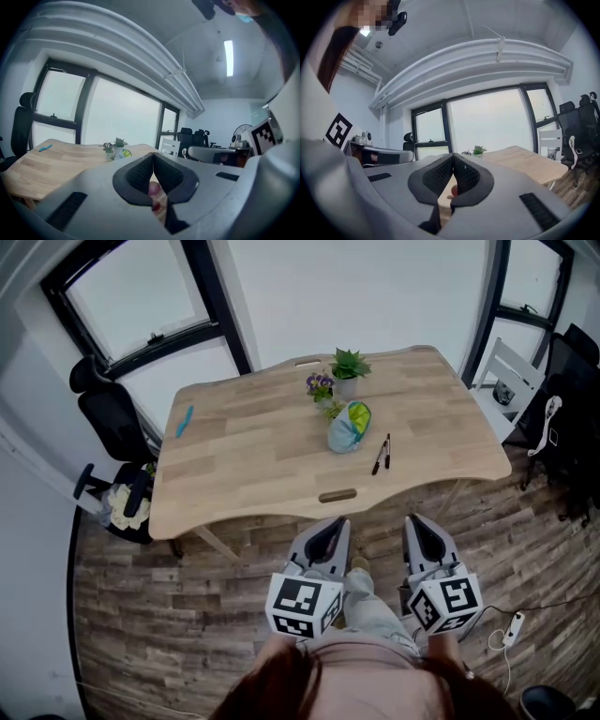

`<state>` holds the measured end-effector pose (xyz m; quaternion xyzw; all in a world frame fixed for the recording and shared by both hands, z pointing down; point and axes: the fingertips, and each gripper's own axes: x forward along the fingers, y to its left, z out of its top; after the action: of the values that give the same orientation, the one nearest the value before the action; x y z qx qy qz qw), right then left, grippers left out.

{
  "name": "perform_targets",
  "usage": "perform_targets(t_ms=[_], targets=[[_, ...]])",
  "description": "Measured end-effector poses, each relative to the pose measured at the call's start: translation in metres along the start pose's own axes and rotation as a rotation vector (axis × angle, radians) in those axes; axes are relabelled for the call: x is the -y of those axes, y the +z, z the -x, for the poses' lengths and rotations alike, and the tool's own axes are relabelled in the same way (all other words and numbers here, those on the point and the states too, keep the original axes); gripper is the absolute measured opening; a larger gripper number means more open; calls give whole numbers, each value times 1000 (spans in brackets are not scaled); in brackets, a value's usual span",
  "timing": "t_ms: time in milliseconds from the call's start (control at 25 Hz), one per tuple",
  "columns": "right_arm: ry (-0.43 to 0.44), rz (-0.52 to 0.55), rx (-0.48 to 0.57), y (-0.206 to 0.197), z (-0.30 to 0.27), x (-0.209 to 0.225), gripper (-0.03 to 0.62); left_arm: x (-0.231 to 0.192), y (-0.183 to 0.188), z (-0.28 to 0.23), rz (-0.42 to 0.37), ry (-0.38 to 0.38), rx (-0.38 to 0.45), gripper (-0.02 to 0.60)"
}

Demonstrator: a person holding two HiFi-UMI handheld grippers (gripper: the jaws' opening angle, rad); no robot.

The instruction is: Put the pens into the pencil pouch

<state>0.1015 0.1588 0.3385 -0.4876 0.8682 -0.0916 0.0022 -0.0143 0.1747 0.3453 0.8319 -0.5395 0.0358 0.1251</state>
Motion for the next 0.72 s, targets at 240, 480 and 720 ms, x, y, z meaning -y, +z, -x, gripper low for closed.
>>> perform_targets(t_ms=[240,480,720], targets=[[0,4,-27,-1,-37,24,0,-17,4,-42,10,1,-19,3],[-2,11,-53,-1,-78,52,2,-35,13,-88,22,15,-33,3],[-12,22,-94,-4,-113,80,2,-58,12,-131,51,54,-63,3]])
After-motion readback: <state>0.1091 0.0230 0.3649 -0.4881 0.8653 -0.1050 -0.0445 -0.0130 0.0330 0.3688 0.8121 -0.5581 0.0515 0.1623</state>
